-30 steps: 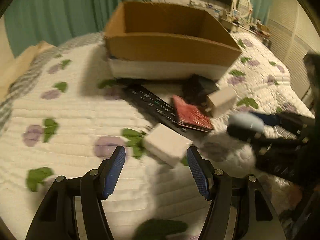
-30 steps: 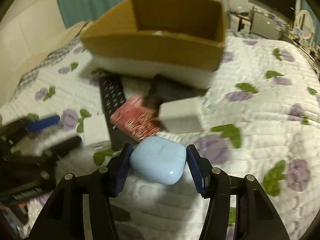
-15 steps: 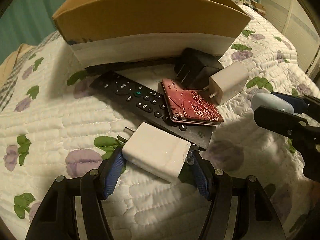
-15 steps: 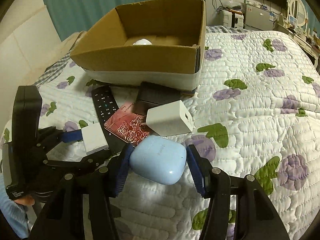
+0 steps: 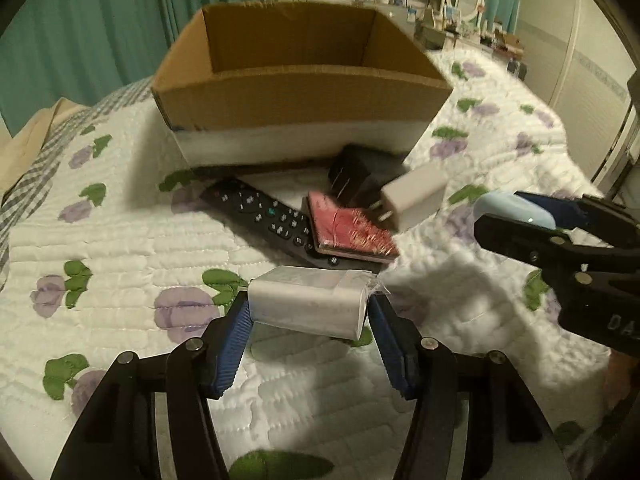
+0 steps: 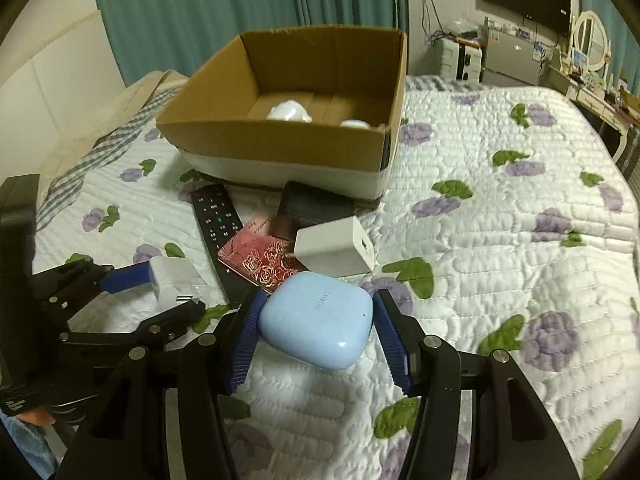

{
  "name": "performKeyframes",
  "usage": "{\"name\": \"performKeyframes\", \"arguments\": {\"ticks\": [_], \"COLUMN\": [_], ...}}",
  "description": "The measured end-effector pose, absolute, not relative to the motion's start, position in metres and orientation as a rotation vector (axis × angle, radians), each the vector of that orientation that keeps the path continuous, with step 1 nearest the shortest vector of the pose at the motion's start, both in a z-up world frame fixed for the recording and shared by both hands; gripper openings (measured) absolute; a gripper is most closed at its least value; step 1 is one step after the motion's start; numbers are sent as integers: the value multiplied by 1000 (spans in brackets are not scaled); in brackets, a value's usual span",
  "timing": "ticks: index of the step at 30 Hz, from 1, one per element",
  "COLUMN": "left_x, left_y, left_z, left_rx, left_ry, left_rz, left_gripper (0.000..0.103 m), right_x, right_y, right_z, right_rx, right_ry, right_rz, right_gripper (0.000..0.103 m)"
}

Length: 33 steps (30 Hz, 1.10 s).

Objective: Organize rigid objects
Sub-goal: 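Grasp the white charger with left gripper while right grasps the blue earbud case, then lower the white charger and blue earbud case into the box, release both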

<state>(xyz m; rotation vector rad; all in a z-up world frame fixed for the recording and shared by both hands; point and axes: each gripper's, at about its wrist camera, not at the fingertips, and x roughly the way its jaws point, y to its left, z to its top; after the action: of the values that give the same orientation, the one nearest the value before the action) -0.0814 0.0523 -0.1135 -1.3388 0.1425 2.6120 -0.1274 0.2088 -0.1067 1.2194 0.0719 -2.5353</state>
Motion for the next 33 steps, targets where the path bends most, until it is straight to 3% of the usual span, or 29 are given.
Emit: {"name": "performKeyframes", "arguments": {"ticks": [10, 19, 25, 33], "left_x": [-97, -156, -206, -256], "left_y": [45, 43, 43, 42], "left_z": [-38, 28, 26, -17], "left_rx": [-1123, -943, -950, -1050], "left_ry": [16, 103, 128, 139], "left_rz": [2682, 2818, 2841, 2826], "left_gripper": [60, 60, 60, 60], "right_x": [-129, -183, -229, -272], "right_y": [215, 203, 185, 166], "right_z": [-35, 25, 25, -7], "right_rx": [1026, 849, 839, 897], "right_ry": [107, 179, 206, 266], "right_rz": [-2609, -2672, -2662, -2624], "right_gripper": [55, 55, 55, 55]}}
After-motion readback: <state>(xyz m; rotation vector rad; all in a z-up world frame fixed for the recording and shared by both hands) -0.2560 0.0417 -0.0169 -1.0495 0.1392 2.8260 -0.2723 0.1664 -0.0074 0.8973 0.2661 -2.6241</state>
